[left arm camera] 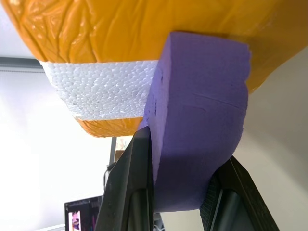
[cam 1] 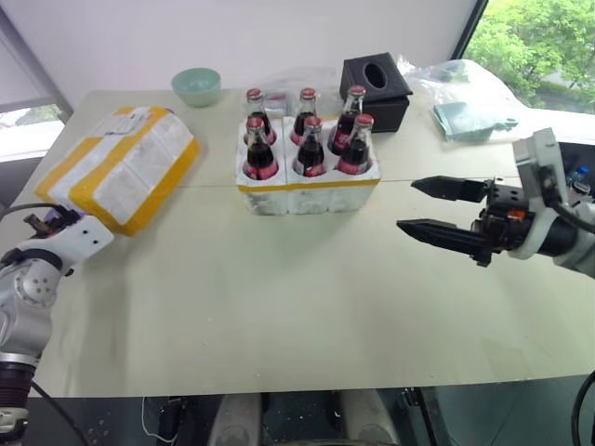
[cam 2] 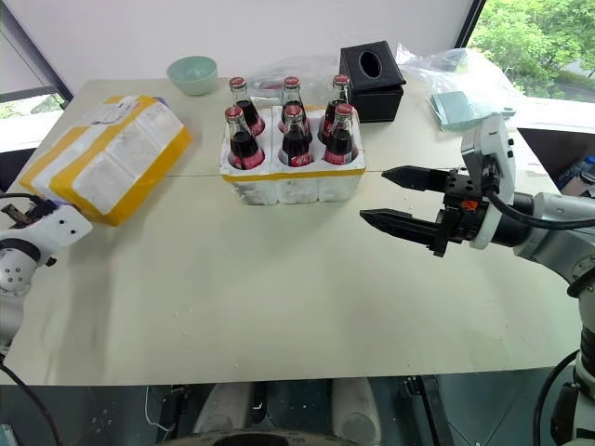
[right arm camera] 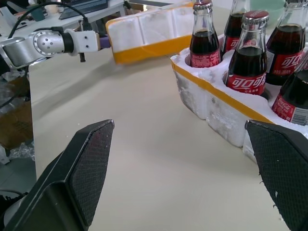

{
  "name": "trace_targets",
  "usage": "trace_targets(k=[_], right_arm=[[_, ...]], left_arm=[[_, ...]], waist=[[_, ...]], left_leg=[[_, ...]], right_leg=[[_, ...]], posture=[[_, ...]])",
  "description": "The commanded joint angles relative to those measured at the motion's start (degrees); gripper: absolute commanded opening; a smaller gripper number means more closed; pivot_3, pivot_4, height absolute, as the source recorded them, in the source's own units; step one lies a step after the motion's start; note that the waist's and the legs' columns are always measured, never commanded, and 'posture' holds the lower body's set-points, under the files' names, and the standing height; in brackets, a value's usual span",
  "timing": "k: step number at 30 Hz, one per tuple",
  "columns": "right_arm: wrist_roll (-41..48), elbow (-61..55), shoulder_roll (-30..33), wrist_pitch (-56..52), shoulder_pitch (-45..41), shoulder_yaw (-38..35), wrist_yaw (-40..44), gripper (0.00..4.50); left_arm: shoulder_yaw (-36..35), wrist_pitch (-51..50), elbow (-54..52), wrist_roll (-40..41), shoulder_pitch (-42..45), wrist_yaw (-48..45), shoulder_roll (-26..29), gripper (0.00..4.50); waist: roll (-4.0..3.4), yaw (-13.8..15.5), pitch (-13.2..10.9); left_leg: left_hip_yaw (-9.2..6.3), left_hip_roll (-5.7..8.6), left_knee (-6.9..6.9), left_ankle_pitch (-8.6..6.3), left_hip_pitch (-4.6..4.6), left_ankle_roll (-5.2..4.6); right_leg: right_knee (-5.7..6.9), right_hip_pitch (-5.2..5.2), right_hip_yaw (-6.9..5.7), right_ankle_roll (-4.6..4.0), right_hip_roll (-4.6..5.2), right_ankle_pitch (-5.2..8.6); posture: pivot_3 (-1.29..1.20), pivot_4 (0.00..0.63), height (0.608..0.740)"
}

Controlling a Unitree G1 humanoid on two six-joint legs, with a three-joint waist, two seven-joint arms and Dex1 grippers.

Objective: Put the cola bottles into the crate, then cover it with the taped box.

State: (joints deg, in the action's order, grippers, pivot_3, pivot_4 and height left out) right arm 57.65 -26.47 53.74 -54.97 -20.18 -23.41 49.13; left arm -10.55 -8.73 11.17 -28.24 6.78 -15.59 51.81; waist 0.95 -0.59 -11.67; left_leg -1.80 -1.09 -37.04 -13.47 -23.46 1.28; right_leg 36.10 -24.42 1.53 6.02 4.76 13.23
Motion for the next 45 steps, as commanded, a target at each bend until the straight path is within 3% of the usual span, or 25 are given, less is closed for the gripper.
trace_targets(k=[1, 8, 15, 19, 25, 29, 35, 45], right_arm=[[1.2, -1.6, 0.3, 1.6, 0.3, -2.0, -0.5, 4.50], [4.3, -0.1, 1.5, -0.2, 1.8, -3.1, 0.7, 4.50], [0.2, 0.5, 1.6, 3.3, 3.0, -1.7, 0.1, 4.50], [-0.1, -0.3, 1.5, 3.9, 4.6, -2.2, -0.1, 4.50], [0.5, -1.9, 1.2, 3.9, 7.1, -3.9, -1.8, 4.50], [0.7, -3.1, 1.1, 3.9, 9.1, -5.4, -3.0, 4.50], [1.7, -4.9, 0.8, 3.7, 12.0, -7.7, -5.0, 4.50], [3.3, -5.5, 1.2, 3.8, 12.7, -8.6, -6.9, 4.50]], left_arm=[[0.3, 0.6, 1.0, 0.4, 0.6, -0.7, 2.0, 0.83], [0.2, 4.4, 7.4, 3.0, 9.3, -2.0, 6.3, 0.83], [8.0, 20.4, 28.7, 3.5, 36.7, -3.7, 7.7, 0.83], [13.4, 29.4, 42.2, 2.3, 54.3, -4.5, 5.1, 0.83], [16.6, 39.8, 51.8, 4.7, 68.5, -9.8, -2.6, 0.83], [18.5, 46.2, 54.0, 5.1, 72.4, -14.4, -6.7, 0.83], [20.5, 52.3, 55.2, 5.3, 74.5, -18.5, -8.7, 0.83], [27.9, 60.5, 57.2, -3.7, 76.0, -10.8, -7.0, 0.83]], waist=[[0.00, 0.0, 0.0], [0.09, 0.0, 0.0], [0.33, 0.3, 0.1], [0.43, 0.1, 0.1], [0.44, 0.0, 0.1], [0.48, 0.0, 0.0], [0.50, -0.3, 0.0], [0.52, -0.1, 0.0]], left_leg=[[0.00, 0.00, 0.00, 0.00, 0.00, 0.00], [-0.02, 0.00, 0.00, 0.00, -0.01, 0.00], [-0.02, 0.02, -0.08, 0.00, -0.05, 0.00], [-0.03, 0.05, -0.07, 0.01, -0.12, 0.00], [-0.03, 0.07, -0.08, 0.01, -0.11, 0.00], [-0.03, 0.07, -0.09, 0.01, -0.13, 0.01], [-0.04, 0.06, -0.08, 0.01, -0.09, 0.00], [-0.04, 0.07, -0.10, 0.01, -0.11, 0.00]], right_leg=[[0.00, 0.00, 0.00, 0.00, 0.00, 0.00], [0.00, 0.00, -0.01, 0.01, -0.01, 0.00], [0.01, 0.02, -0.03, 0.22, -0.03, -0.12], [-0.05, 0.02, -0.05, 0.34, -0.05, -0.18], [-0.01, 0.02, -0.04, 0.37, -0.04, -0.19], [-0.02, 0.02, -0.04, 0.38, -0.04, -0.19], [0.03, 0.00, -0.04, 0.38, -0.06, -0.19], [0.02, 0.01, -0.03, 0.39, -0.06, -0.20]], posture=[[0.00, 0.150, 0.739], [0.00, 0.150, 0.739], [0.00, 0.150, 0.739], [0.00, 0.150, 0.739], [0.00, 0.150, 0.739], [0.00, 0.150, 0.739], [0.00, 0.150, 0.739], [0.00, 0.150, 0.739]])
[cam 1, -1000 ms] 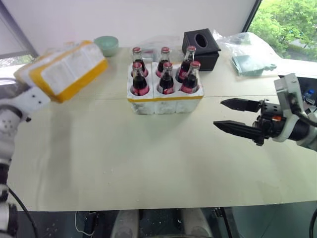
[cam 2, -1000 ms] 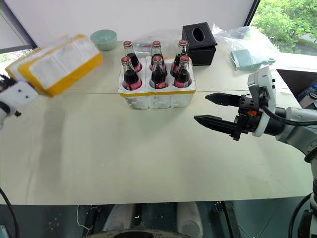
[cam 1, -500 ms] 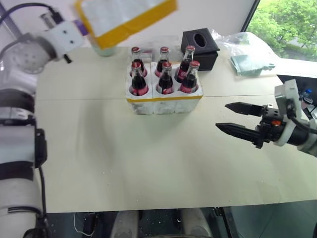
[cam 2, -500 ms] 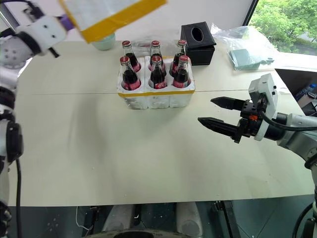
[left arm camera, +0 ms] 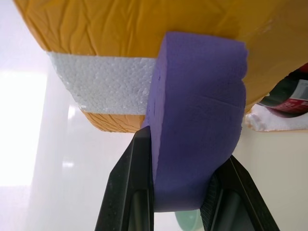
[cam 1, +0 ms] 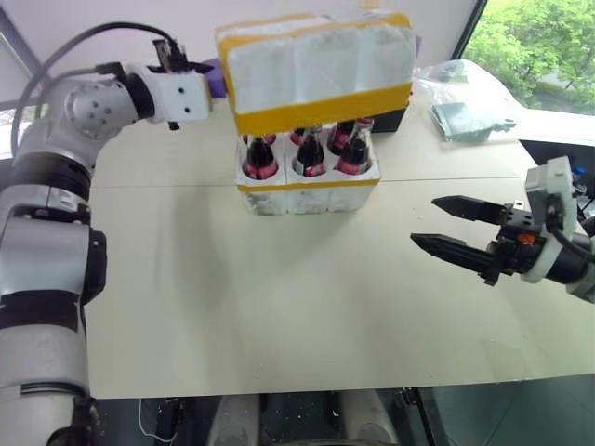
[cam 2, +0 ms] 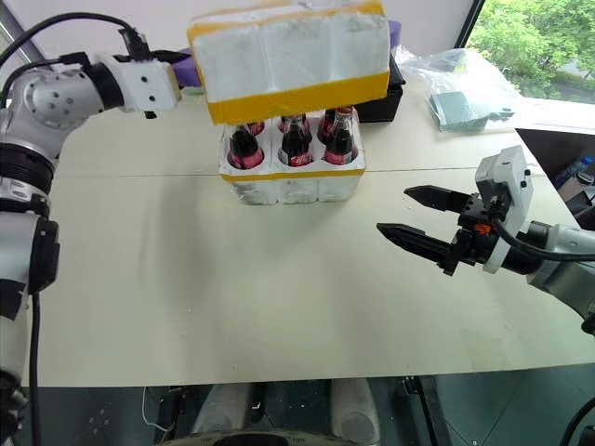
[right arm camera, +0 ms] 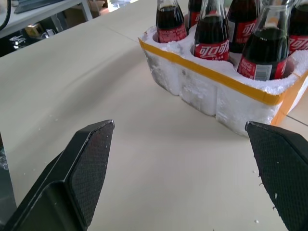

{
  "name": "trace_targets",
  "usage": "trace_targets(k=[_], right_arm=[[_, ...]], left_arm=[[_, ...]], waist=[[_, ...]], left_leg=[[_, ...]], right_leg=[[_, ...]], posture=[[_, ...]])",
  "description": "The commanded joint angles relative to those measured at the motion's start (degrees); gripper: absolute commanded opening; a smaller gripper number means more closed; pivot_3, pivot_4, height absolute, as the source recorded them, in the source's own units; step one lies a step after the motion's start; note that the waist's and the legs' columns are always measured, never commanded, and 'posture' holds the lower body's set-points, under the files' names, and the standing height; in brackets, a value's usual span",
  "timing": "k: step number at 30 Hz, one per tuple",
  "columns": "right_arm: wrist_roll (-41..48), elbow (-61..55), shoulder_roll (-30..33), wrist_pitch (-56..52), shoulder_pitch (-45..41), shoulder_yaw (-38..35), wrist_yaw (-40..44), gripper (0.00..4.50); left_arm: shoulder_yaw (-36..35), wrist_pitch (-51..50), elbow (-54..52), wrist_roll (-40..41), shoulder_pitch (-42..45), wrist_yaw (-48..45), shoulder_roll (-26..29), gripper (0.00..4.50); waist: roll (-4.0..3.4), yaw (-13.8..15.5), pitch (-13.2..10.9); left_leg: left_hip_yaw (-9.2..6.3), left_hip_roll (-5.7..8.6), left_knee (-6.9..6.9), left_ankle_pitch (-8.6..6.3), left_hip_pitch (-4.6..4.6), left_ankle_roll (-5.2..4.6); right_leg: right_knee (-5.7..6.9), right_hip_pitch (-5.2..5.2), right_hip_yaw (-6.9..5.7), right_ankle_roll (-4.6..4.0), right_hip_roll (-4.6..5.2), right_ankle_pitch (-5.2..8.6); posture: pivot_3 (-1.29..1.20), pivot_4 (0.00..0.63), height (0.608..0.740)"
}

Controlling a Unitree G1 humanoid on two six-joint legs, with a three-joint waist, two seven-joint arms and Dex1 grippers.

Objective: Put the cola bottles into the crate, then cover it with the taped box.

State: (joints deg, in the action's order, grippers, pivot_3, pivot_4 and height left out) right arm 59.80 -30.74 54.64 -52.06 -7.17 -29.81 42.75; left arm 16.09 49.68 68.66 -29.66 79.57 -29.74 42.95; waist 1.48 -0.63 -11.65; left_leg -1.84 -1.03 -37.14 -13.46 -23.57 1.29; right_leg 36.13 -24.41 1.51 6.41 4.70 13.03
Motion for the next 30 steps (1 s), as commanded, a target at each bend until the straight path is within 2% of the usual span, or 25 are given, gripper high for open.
trace_targets(k=[1, 8, 10, 17, 22, 27, 30], right_arm=[[1.2, -1.2, 0.3, 0.9, -0.3, -2.2, -0.6, 4.50], [1.4, -1.1, 0.1, 1.1, -1.1, -1.0, -1.2, 4.50], [1.4, -1.0, 0.1, 1.2, -1.3, -0.7, -1.3, 4.50], [0.8, -0.9, -0.1, 1.4, -1.2, -0.3, -1.4, 4.50], [0.4, -1.1, -0.3, 1.5, -0.8, 0.0, -1.8, 4.50], [0.1, -0.7, -0.2, 1.6, -1.1, 0.3, -1.7, 4.50], [-0.2, -0.3, -0.1, 1.7, -1.5, 0.8, -1.7, 4.50]], left_arm=[[1.9, 2.3, -0.1, -3.1, 3.4, 4.4, 2.2, 0.83], [7.0, 2.9, 2.3, -9.9, 5.3, 13.5, 3.2, 0.83], [6.6, 3.7, 3.3, -9.2, 5.8, 14.2, 3.1, 0.83], [1.7, 4.1, 5.6, -1.9, 6.8, 8.6, 2.2, 0.83], [-2.3, 5.8, 5.4, 4.8, 7.4, 0.6, 1.2, 0.83], [-4.0, 8.1, 4.4, 7.8, 6.9, -4.4, 1.9, 0.83], [-2.7, 7.7, 4.2, 5.8, 6.4, -3.2, 3.0, 0.83]], waist=[[0.01, 0.0, 0.0], [0.01, 0.0, 0.0], [0.02, 0.0, 0.0], [0.02, -0.1, 0.0], [0.02, 0.0, 0.0], [0.03, -0.1, 0.0], [0.03, -0.1, 0.0]], left_leg=[[0.00, 0.00, 0.00, 0.00, 0.00, 0.00], [0.00, 0.00, 0.00, 0.00, 0.00, 0.00], [0.00, 0.00, -0.01, 0.00, 0.00, 0.00], [0.00, 0.00, 0.00, 0.00, 0.00, 0.00], [0.00, 0.00, 0.00, 0.00, 0.00, 0.00], [0.00, 0.00, -0.01, 0.00, 0.00, 0.00], [0.00, 0.00, -0.01, 0.00, 0.00, 0.00]], right_leg=[[0.00, 0.00, 0.00, 0.00, 0.00, 0.00], [0.00, 0.00, 0.00, 0.01, 0.00, 0.00], [0.00, 0.00, 0.00, 0.01, 0.00, 0.00], [0.01, 0.00, 0.00, 0.01, 0.00, 0.00], [0.01, 0.00, 0.00, 0.01, 0.00, 0.00], [0.01, 0.00, 0.00, 0.01, 0.00, 0.00], [0.02, 0.00, 0.00, 0.01, 0.00, 0.00]], posture=[[0.00, 0.150, 0.739], [0.00, 0.150, 0.739], [0.00, 0.150, 0.739], [0.00, 0.150, 0.739], [0.00, 0.150, 0.739], [0.00, 0.150, 0.739], [0.00, 0.150, 0.739]])
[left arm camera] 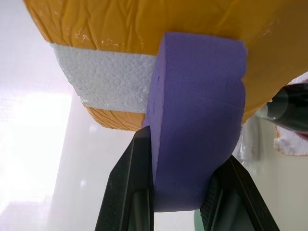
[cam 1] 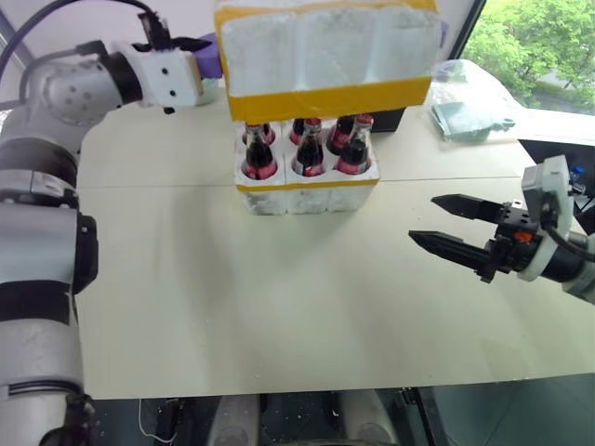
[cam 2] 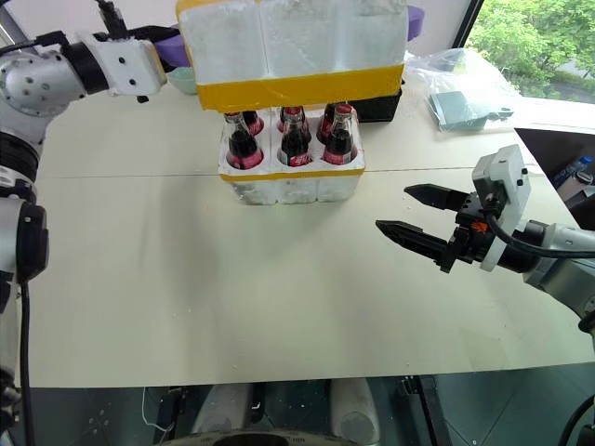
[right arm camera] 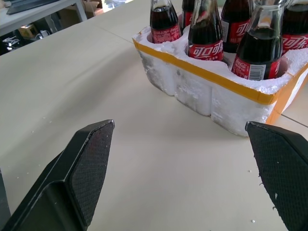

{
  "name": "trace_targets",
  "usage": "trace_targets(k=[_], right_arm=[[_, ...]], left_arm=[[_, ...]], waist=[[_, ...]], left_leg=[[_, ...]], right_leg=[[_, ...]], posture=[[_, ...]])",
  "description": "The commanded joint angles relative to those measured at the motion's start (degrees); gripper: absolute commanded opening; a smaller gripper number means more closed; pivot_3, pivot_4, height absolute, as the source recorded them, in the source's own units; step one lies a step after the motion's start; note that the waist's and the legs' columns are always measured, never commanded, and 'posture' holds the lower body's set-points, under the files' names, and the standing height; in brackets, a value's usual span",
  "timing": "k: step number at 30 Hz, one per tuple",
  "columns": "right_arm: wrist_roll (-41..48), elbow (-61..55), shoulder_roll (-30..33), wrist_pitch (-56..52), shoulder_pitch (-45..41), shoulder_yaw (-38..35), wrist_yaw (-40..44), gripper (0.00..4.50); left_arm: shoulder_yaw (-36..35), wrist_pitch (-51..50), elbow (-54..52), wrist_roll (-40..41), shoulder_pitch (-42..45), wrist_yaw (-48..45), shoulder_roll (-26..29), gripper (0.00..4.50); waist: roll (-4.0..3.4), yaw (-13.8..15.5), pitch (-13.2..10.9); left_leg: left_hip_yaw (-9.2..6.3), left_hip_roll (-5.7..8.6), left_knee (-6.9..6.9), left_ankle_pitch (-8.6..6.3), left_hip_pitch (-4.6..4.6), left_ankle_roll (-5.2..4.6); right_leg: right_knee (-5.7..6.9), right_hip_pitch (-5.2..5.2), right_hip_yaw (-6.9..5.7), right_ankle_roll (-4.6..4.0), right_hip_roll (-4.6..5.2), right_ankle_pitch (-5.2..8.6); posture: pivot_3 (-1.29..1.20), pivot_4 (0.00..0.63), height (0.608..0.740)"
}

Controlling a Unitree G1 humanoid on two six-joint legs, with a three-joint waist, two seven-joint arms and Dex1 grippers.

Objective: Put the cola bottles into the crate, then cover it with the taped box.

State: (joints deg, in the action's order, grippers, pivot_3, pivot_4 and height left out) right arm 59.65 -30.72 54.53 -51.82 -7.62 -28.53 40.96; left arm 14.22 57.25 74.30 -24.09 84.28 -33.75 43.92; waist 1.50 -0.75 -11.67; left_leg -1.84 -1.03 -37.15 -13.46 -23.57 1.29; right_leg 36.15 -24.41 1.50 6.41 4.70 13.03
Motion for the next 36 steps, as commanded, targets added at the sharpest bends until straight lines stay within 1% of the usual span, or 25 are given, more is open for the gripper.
trace_targets(k=[1, 4, 8, 16, 21, 27, 32, 36], right_arm=[[0.0, -0.3, 0.1, 1.5, -1.2, -0.3, 0.0, 4.50], [0.0, -0.1, 0.2, 1.6, -1.8, 0.1, 0.0, 4.50], [-0.1, 0.3, 0.3, 1.5, -2.7, 0.4, 0.0, 4.50], [0.1, -0.1, 0.2, 1.2, -1.9, -0.4, -0.1, 4.50], [0.5, -0.6, 0.5, 0.9, -1.4, -1.2, -0.4, 4.50], [0.7, -0.9, 1.1, 0.7, -0.5, -2.6, -0.3, 4.50], [0.4, -1.2, 0.9, 1.0, 0.2, -2.6, -0.4, 4.50], [0.1, -1.3, 0.9, 1.2, 0.6, -2.7, -0.6, 4.50]], left_arm=[[0.0, -0.3, -1.4, -1.1, 1.6, 2.2, 2.5, 0.83], [2.0, -1.2, -1.2, -4.4, 1.3, 5.4, 3.1, 0.83], [6.1, 0.7, -1.1, -10.4, 1.1, 11.0, 3.7, 0.83], [14.1, 2.2, 0.1, -20.5, 2.4, 22.7, 3.0, 0.83], [15.0, -0.7, 1.9, -21.2, 4.3, 23.8, 1.8, 0.83], [15.1, -1.7, 2.4, -21.2, 5.9, 24.2, 0.4, 0.83], [15.7, 0.4, 1.9, -21.7, 6.8, 26.7, 0.4, 0.83], [14.7, 1.6, 2.0, -20.3, 7.6, 26.5, 0.9, 0.83]], waist=[[0.00, -0.1, 0.0], [0.00, 0.0, 0.0], [0.00, 0.2, 0.0], [0.03, 0.1, 0.0], [0.03, 0.2, 0.0], [0.04, 0.1, 0.0], [0.04, 0.2, 0.0], [0.04, 0.2, 0.0]], left_leg=[[0.00, 0.00, 0.00, 0.00, 0.00, 0.00], [0.00, 0.00, 0.00, 0.00, 0.00, 0.00], [0.00, 0.00, -0.01, 0.00, 0.00, 0.00], [0.00, 0.00, -0.02, 0.00, 0.00, 0.00], [0.00, 0.00, -0.04, 0.00, -0.01, 0.00], [0.00, 0.00, -0.05, 0.00, -0.01, 0.00], [0.00, 0.00, -0.06, 0.00, -0.01, 0.00], [0.00, 0.01, -0.06, 0.00, -0.01, 0.00]], right_leg=[[0.00, 0.00, 0.00, 0.00, 0.00, 0.00], [0.01, 0.00, 0.00, 0.00, 0.00, 0.00], [0.00, 0.00, 0.00, 0.01, 0.00, 0.00], [0.01, 0.01, 0.00, 0.02, 0.00, -0.01], [0.00, 0.02, 0.00, 0.02, 0.00, -0.01], [0.01, 0.02, 0.00, 0.02, 0.00, -0.01], [0.01, 0.02, 0.00, 0.03, 0.00, -0.01], [0.01, 0.03, 0.00, 0.03, 0.00, -0.02]], posture=[[0.00, 0.150, 0.739], [0.00, 0.150, 0.739], [0.00, 0.150, 0.739], [0.00, 0.150, 0.739], [0.00, 0.150, 0.739], [0.00, 0.150, 0.739], [0.00, 0.150, 0.739], [0.00, 0.150, 0.739]])
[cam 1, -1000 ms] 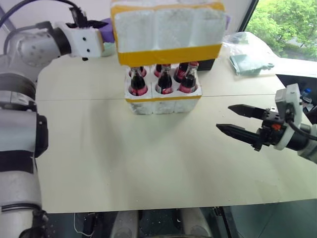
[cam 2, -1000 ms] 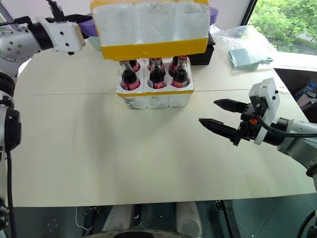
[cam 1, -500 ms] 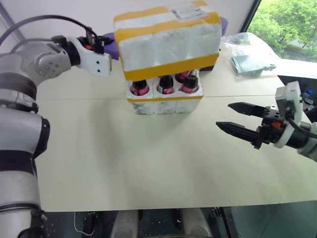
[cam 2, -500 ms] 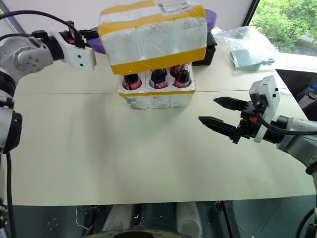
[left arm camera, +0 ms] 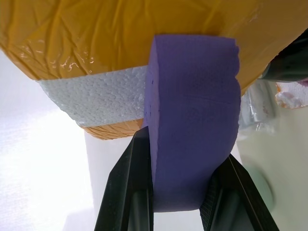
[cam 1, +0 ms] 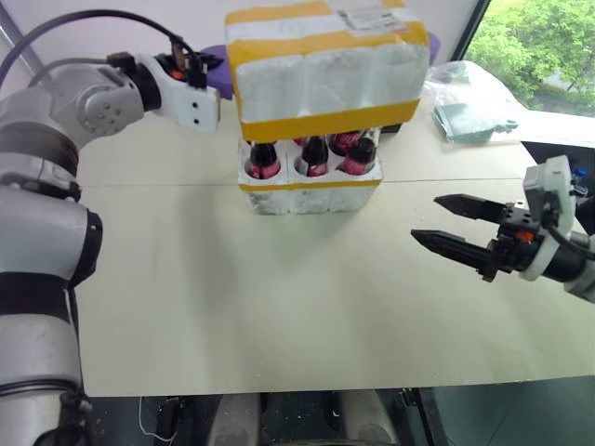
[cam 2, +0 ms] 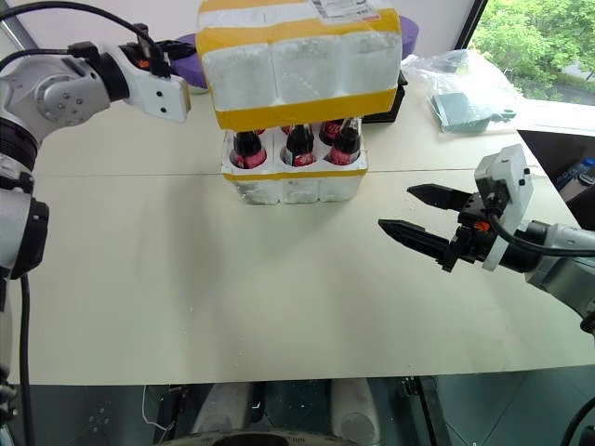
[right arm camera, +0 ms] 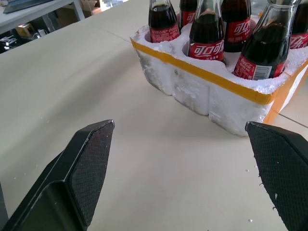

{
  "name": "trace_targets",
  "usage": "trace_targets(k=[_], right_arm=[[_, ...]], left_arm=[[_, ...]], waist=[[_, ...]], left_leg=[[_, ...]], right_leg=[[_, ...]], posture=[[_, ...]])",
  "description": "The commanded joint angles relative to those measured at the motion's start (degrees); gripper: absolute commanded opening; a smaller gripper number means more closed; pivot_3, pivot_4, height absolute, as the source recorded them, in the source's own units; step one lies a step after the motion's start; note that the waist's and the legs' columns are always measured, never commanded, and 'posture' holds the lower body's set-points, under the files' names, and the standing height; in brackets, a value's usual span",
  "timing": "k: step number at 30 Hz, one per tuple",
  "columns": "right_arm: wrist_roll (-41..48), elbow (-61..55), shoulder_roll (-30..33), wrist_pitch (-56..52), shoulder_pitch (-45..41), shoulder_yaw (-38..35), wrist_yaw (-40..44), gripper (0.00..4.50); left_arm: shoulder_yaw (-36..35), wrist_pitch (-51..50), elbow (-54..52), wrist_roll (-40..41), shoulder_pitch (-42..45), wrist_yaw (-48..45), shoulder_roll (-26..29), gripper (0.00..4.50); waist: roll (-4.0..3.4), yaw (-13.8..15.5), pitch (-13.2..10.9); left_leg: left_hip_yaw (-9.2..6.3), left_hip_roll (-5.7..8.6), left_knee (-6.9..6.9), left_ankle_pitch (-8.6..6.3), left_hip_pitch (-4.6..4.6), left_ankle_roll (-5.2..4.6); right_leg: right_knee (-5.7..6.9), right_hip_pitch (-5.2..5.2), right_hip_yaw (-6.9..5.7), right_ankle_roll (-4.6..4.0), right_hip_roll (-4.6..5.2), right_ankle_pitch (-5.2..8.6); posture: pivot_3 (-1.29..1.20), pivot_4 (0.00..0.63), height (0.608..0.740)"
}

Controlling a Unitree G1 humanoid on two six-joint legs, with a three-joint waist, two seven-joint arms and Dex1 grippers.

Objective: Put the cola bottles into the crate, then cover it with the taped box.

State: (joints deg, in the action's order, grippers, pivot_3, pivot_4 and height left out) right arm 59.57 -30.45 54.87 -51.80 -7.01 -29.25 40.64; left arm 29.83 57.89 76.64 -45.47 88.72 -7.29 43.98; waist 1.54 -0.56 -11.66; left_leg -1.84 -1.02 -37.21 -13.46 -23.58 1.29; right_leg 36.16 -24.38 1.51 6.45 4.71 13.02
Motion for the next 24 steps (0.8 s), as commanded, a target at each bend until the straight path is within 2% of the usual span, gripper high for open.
trace_targets(k=[1, 21, 24], right_arm=[[0.1, -1.5, 0.5, 1.2, 0.1, -2.1, -0.4, 4.50], [-2.8, 1.1, 0.6, 2.5, -2.2, 0.8, 1.6, 4.50], [-2.9, 1.0, 0.5, 2.4, -2.0, 0.7, 1.7, 4.50]], left_arm=[[-1.6, 1.7, -0.4, 1.9, 3.3, -0.6, 1.2, 0.83], [-6.5, 7.6, -1.1, 8.5, 0.5, -7.6, 3.9, 0.83], [-6.3, 5.1, -0.9, 8.1, 0.3, -7.3, 4.0, 0.83]], waist=[[0.00, 0.0, 0.0], [0.00, -0.1, 0.0], [0.00, -0.1, 0.0]], left_leg=[[0.00, 0.00, 0.00, 0.00, 0.00, 0.00], [0.00, 0.00, -0.01, 0.00, 0.01, 0.00], [0.00, 0.00, -0.01, 0.00, 0.00, 0.00]], right_leg=[[0.00, 0.00, 0.00, 0.00, 0.00, 0.00], [0.01, 0.00, 0.00, 0.00, 0.00, 0.00], [0.02, 0.00, 0.00, 0.00, 0.00, 0.00]], posture=[[0.00, 0.150, 0.739], [0.00, 0.150, 0.739], [0.00, 0.150, 0.739]])
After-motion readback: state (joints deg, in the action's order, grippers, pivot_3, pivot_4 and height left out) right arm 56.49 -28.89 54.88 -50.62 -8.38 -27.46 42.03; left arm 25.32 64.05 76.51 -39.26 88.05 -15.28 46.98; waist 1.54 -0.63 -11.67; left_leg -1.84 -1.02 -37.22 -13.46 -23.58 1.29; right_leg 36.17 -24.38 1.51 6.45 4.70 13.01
